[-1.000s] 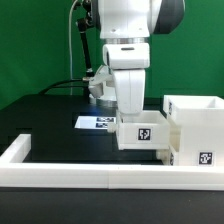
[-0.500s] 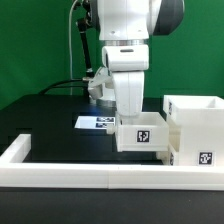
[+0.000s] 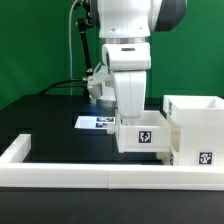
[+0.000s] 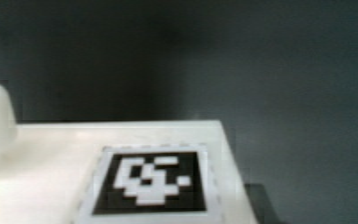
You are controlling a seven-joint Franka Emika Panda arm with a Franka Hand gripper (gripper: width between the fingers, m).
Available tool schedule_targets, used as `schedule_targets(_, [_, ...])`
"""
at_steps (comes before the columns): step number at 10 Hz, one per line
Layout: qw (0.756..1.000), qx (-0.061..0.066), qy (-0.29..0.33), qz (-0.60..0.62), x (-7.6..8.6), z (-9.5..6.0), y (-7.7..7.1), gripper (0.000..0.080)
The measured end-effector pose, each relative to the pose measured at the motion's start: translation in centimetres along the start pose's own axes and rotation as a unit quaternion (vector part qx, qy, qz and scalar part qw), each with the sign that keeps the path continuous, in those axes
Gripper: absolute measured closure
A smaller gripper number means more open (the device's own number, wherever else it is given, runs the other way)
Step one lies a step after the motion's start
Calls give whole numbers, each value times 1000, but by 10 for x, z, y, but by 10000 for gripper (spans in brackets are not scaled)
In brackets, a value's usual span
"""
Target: Assemble drawer
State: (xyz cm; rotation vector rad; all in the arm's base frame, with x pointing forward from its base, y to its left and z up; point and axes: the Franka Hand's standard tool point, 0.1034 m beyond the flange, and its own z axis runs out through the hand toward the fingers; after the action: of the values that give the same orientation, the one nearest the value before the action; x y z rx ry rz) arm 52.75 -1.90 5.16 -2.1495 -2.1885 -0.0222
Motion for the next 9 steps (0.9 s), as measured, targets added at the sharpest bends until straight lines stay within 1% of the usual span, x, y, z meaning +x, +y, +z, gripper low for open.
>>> schedule_targets(2, [1000,0,0,-1,0,-1,2,755])
schedule_targets(4, [1000,-3,-1,-2,1,-5,8,755])
schedule_targets(6, [1000,-2,0,-2,2,-5,10,755])
schedule_targets(7, [1000,-3,0,-4,3,-6,12,755])
schedule_targets(9, [1000,-2,0,-3,3,-5,12,755])
